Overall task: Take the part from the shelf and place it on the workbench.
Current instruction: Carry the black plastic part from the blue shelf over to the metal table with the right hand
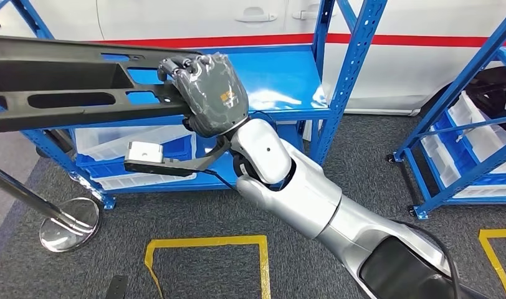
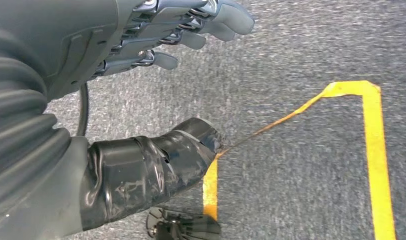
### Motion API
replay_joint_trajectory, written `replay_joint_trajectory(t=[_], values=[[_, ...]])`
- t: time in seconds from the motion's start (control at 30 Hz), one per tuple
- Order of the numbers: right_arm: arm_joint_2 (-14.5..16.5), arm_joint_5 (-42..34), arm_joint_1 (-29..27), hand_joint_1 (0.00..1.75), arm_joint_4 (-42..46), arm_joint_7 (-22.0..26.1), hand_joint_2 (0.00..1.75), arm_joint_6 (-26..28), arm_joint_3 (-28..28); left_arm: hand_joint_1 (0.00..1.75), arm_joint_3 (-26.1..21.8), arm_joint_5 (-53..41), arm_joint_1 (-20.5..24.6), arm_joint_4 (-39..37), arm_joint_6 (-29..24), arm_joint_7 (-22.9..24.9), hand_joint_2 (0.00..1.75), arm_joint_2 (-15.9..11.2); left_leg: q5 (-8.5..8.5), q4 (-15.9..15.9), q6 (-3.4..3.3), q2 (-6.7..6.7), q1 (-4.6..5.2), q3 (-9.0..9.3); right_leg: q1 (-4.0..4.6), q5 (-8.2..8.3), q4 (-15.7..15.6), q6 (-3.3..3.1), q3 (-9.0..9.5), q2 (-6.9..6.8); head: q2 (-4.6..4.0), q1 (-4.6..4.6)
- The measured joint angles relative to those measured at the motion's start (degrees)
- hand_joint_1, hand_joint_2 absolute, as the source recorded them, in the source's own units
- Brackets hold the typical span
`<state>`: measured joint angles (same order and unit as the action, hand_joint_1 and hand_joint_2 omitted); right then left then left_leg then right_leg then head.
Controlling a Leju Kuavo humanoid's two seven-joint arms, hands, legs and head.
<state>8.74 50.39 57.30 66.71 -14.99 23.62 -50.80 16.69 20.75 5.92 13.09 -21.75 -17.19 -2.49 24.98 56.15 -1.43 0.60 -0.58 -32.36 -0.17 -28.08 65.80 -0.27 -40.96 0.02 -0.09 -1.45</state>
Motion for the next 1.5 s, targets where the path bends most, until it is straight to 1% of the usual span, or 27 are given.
replay_joint_trajectory(t=[0.07, 0.1, 0.13, 0.2, 0.27, 0.3, 0.4, 0.43, 0.47, 0.53, 0.57, 0.6, 0.67, 0.73, 0.8, 0.9, 0.97, 1.07, 1.1, 1.13, 1.2, 1.27, 1.3, 1.33, 1.4, 1.43, 1.5], values=[[0.0, -0.4, 0.0, 1.75, -0.2, 0.0, 1.75, 0.0, 0.0, 0.00, 0.0, 0.1, 0.0, 0.0, 0.0, 0.0, 1.75, 0.0, -1.32, 0.2, -0.19, 0.01, -0.01, -1.88, -0.29, -4.21, 7.0, 0.45, -1.28, -0.01, 0.00, 0.10], [0.0, -0.8, 0.0, 1.75, -0.3, 0.0, 1.75, 0.0, 0.0, 0.00, 0.0, 0.2, 0.0, 0.0, 0.1, 0.1, 1.75, 0.0, -1.99, 0.3, -0.07, 0.02, -0.03, -2.96, -0.48, -4.40, 9.1, 0.68, -1.22, -0.02, 0.00, 0.13], [0.0, -1.3, 0.0, 1.75, -0.4, 0.0, 1.75, -0.1, 0.0, 0.00, 0.0, 0.3, 0.0, 0.0, 0.1, 0.1, 1.75, 0.0, -2.62, 0.6, 0.09, 0.04, -0.07, -4.06, -0.69, -3.45, 9.7, 0.88, -0.35, -0.03, 0.00, 0.19], [0.0, -2.0, 0.0, 1.75, -0.4, 0.0, 1.75, -0.1, 0.0, 0.00, 0.1, 0.4, 0.0, 0.0, 0.2, 0.2, 1.75, 0.0, -3.70, 1.3, 0.62, 0.02, -0.22, -6.14, -1.05, -0.94, 5.5, 1.11, 3.94, -0.04, 0.00, 0.33], [0.2, -2.3, 0.2, 1.75, -0.4, 0.1, 1.75, -0.1, 0.0, 0.00, 0.2, 0.4, -0.1, 0.0, 0.2, 0.2, 1.75, -0.1, -4.59, 2.2, 1.37, 0.00, -0.33, -7.70, -0.86, -1.32, -1.5, 0.88, 8.90, 0.10, -0.01, 0.51], [0.2, -2.4, 0.3, 1.75, -0.4, 0.1, 1.75, -0.2, 0.0, 0.00, 0.3, 0.3, -0.1, 0.0, 0.2, 0.3, 1.75, -0.2, -5.11, 2.4, 1.75, 0.00, -0.39, -8.16, -0.65, -1.94, -3.9, 0.64, 10.15, 0.22, -0.01, 0.64], [0.3, -2.2, 0.4, 1.75, -0.6, 0.1, 1.75, -0.9, 0.0, 0.00, 0.5, 0.2, -0.2, 0.0, 0.4, 0.4, 1.75, -0.4, -6.35, 2.1, 2.77, -0.07, -0.83, -9.00, -0.19, -0.96, -5.3, -0.55, 9.41, 0.26, 0.00, 0.95], [0.4, -2.1, 0.4, 1.75, -0.7, 0.1, 1.75, -1.1, 0.0, 0.00, 0.5, 0.2, -0.4, 0.0, 0.5, 0.4, 1.75, -0.4, -5.25, 2.7, 3.04, -0.11, -0.96, -9.50, -0.21, -0.25, -5.3, -1.06, 8.84, 0.16, 0.00, 0.93], [0.4, -2.1, 0.4, 1.75, -0.8, 0.1, 1.75, -1.3, 0.0, 0.00, 0.5, 0.2, -0.5, 0.0, 0.5, 0.5, 1.75, -0.5, -2.97, 4.5, 3.23, -0.14, -1.03, -10.17, -0.37, 0.48, -5.5, -1.52, 8.17, 0.06, 0.00, 0.90], [0.5, -2.1, 0.4, 1.75, -1.0, 0.1, 1.75, -1.7, 0.0, 0.00, 0.5, 0.3, -0.6, 0.0, 0.6, 0.6, 1.75, -0.8, 3.07, 10.8, 3.49, -0.15, -1.06, -11.57, -0.28, 1.81, -5.4, -2.02, 6.63, -0.02, 0.00, 0.80], [0.5, -2.2, 0.4, 1.75, -1.2, 0.1, 1.75, -1.8, 0.0, 0.00, 0.5, 0.4, -0.6, 0.0, 0.6, 0.7, 1.75, -1.1, 4.90, 14.3, 3.55, -0.15, -1.06, -11.93, -0.18, 2.46, -5.4, -2.10, 5.77, -0.04, 0.00, 0.80], [0.5, -2.3, 0.4, 1.75, -1.3, 0.0, 1.75, -1.8, 0.0, 0.00, 0.5, 0.6, -0.5, 0.0, 0.6, 0.8, 1.75, -1.3, 5.28, 16.7, 3.57, -0.15, -1.05, -11.77, -0.09, 3.11, -5.3, -2.12, 4.87, -0.05, 0.00, 0.82], [0.5, -2.8, 0.4, 1.75, -1.5, 0.0, 1.75, -1.8, 0.0, 0.00, 0.5, 0.9, -0.4, 0.0, 0.6, 1.0, 1.75, -1.9, 2.94, 16.6, 3.46, -0.16, -1.05, -9.09, -0.01, 4.37, -5.1, -2.03, 3.05, -0.05, 0.00, 0.81], [0.5, -3.4, 0.5, 1.75, -1.6, 0.0, 1.75, -1.7, 0.0, 0.00, 0.5, 1.3, -0.3, 0.0, 0.6, 1.3, 1.75, -2.3, 2.16, 10.2, 3.23, -0.22, -0.93, -3.55, 0.07, 5.55, -4.9, -1.68, 1.58, 0.02, 0.00, 0.79], [0.5, -3.9, 0.7, 1.75, -1.6, 0.0, 1.75, -1.6, 0.0, 0.00, 0.5, 1.6, -0.1, 0.0, 0.6, 1.6, 1.75, -2.7, 3.52, 4.3, 2.85, -0.49, -0.62, 0.39, 0.10, 6.63, -5.1, -1.08, 0.98, 0.01, 0.00, 0.85], [0.4, -4.3, 1.2, 1.75, -1.7, 0.1, 1.75, -1.6, 0.0, 0.00, 0.5, 1.9, 0.0, 0.0, 0.7, 2.2, 1.75, -2.9, 3.01, 2.6, 2.04, -0.57, -0.41, 0.50, 0.03, 7.70, -5.5, -0.12, 0.76, 0.04, 0.00, 0.90], [0.4, -4.4, 1.4, 1.75, -1.8, 0.1, 1.75, -1.6, 0.0, 0.00, 0.5, 2.1, 0.0, 0.0, 0.8, 2.7, 1.75, -3.0, 1.84, 2.3, 1.11, -0.29, -0.54, -0.32, 0.04, 4.76, -3.1, 0.35, -0.22, 0.15, 0.00, 1.07], [0.4, -4.4, 1.5, 1.75, -1.9, 0.3, 1.75, -1.4, 0.0, 0.00, 0.5, 2.2, 0.0, 0.0, 1.0, 3.1, 1.75, -3.0, 0.01, 2.4, 0.17, -0.17, -0.27, -2.54, 0.03, -3.15, 7.0, 0.47, -2.62, 0.16, 0.00, 1.32], [0.4, -4.5, 1.5, 1.75, -2.0, 0.4, 1.75, -1.4, 0.0, 0.00, 0.5, 2.2, 0.0, 0.0, 1.0, 3.2, 1.75, -3.0, -0.55, 2.5, 0.10, -0.17, -0.11, -3.37, 0.06, -4.10, 9.7, 0.39, -2.77, 0.16, 0.00, 1.33], [0.4, -4.7, 1.5, 1.75, -2.1, 0.6, 1.75, -1.3, 0.0, 0.00, 0.5, 2.3, 0.0, 0.0, 1.0, 3.2, 1.75, -3.0, -1.12, 2.6, 0.06, -0.17, 0.07, -4.21, 0.13, -3.72, 10.7, 0.20, -2.10, 0.16, 0.00, 1.34], [0.4, -5.4, 1.5, 1.75, -2.3, 0.9, 1.75, -1.2, 0.0, 0.00, 0.5, 2.5, -0.1, 0.0, 0.8, 3.2, 1.75, -3.0, -2.25, 2.7, 0.08, -0.21, 0.44, -5.73, 0.51, -0.98, 7.0, -0.64, 2.10, 0.18, 0.00, 1.38], [0.6, -6.5, 1.7, 1.75, -2.4, 1.3, 1.75, -1.0, 0.0, 0.00, 0.5, 2.7, -0.1, 0.0, 0.7, 3.2, 1.75, -2.8, -3.32, 2.8, 0.31, -0.22, 0.64, -6.77, 1.04, -0.45, -1.0, -1.74, 7.79, 0.14, 0.00, 1.33], [0.7, -7.1, 1.7, 1.75, -2.4, 1.4, 1.75, -0.8, 0.0, 0.00, 0.5, 2.7, -0.1, 0.0, 0.7, 3.1, 1.75, -2.7, -3.87, 2.7, 0.53, -0.20, 0.57, -6.98, 1.25, -0.66, -4.0, -1.99, 9.55, 0.12, 0.00, 1.32], [0.8, -7.5, 1.9, 1.75, -2.4, 1.6, 1.75, -0.6, 0.0, 0.00, 0.5, 2.8, -0.1, 0.0, 0.7, 3.1, 1.75, -2.7, -4.48, 2.4, 0.82, -0.15, 0.38, -7.09, 1.44, -0.92, -5.7, -2.08, 10.36, 0.09, 0.00, 1.43], [0.8, -8.2, 2.1, 1.75, -2.5, 1.8, 1.75, -0.1, 0.0, 0.00, 0.5, 2.8, -0.2, 0.0, 0.6, 3.0, 1.75, -2.7, -5.57, 1.6, 1.43, -0.19, 0.10, -7.25, 1.40, 0.44, -7.1, -2.11, 10.19, -0.06, 0.00, 1.73], [0.9, -8.4, 2.2, 1.75, -2.6, 1.9, 1.75, 0.0, 0.0, 0.00, 0.5, 2.8, -0.3, 0.0, 0.6, 3.0, 1.75, -2.7, -5.10, 1.6, 1.73, -0.28, 0.07, -7.60, 1.22, 1.24, -7.8, -2.29, 9.94, -0.20, 0.00, 1.84], [1.1, -8.7, 2.3, 1.75, -2.8, 2.0, 1.75, 0.1, 0.0, 0.00, 0.5, 2.8, -0.4, 0.0, 0.6, 3.0, 1.75, -2.6, -0.79, 4.9, 2.29, -0.43, -0.03, -8.85, 0.66, 3.01, -8.7, -2.59, 8.87, -0.44, 0.00, 1.75]])
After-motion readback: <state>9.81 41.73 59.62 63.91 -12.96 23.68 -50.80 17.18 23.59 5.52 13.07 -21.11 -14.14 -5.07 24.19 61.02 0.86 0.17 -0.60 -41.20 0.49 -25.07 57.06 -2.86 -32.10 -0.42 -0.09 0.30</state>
